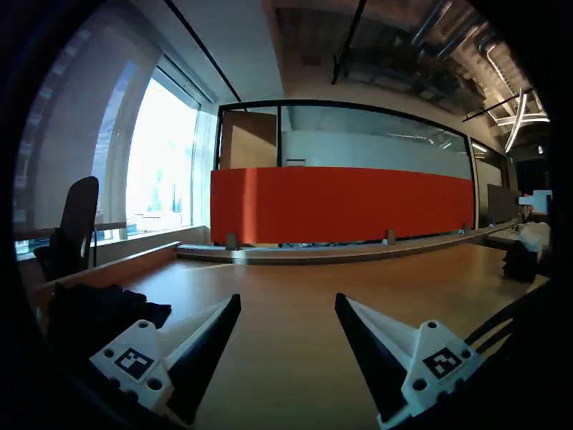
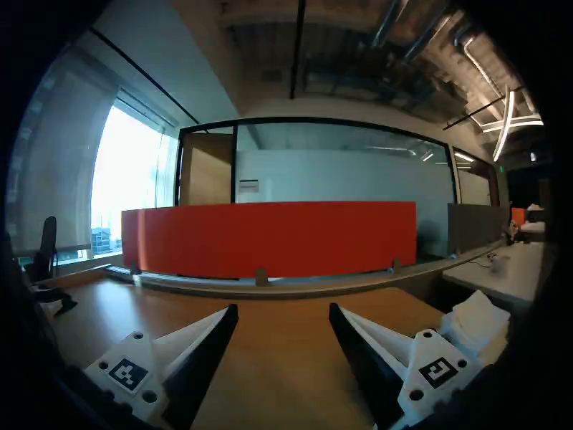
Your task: Fold towel
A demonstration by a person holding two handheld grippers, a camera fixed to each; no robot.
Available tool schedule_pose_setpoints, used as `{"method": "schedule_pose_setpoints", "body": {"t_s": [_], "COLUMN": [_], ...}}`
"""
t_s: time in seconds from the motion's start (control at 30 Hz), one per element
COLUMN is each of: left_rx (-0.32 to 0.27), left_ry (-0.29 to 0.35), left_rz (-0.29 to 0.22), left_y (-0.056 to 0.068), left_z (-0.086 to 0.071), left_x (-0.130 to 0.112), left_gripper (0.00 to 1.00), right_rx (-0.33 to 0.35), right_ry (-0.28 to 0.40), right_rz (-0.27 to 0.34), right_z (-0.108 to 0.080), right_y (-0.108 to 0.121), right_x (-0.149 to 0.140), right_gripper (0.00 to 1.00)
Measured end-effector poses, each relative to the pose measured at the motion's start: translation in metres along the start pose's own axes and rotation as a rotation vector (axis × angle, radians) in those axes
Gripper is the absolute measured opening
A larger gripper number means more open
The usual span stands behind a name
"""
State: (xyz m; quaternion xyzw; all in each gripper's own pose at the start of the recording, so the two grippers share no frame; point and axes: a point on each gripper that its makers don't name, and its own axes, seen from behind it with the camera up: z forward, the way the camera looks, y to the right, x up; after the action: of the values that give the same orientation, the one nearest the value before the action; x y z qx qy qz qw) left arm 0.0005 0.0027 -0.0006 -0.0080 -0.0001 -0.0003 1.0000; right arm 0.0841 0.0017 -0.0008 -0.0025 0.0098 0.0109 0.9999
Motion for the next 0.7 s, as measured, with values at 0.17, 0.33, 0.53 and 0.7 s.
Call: {"method": "schedule_pose_setpoints", "body": {"t_s": [0.17, 0.33, 0.53, 0.7], "left_rx": [0.0, 0.0, 0.0, 0.0], "left_ry": [0.0, 0.0, 0.0, 0.0], "left_rz": [0.0, 0.0, 0.0, 0.0], "left_y": [0.0, 0.0, 0.001, 0.0], "left_z": [0.0, 0.0, 0.0, 0.0], "left_x": [0.0, 0.0, 0.0, 0.0], "left_gripper": [0.97, 0.98, 0.98, 0.98], "right_rx": [-0.011, -0.025, -0.024, -0.008], "right_ry": [-0.007, -0.004, 0.006, -0.004], "right_rz": [0.004, 0.005, 0.013, 0.004], "right_z": [-0.001, -0.001, 0.001, 0.003], "right_y": [0.005, 0.012, 0.011, 0.007], "right_x": [-0.023, -0.038, -0.049, -0.064], "right_gripper": [0.99, 0.99, 0.99, 0.99]}}
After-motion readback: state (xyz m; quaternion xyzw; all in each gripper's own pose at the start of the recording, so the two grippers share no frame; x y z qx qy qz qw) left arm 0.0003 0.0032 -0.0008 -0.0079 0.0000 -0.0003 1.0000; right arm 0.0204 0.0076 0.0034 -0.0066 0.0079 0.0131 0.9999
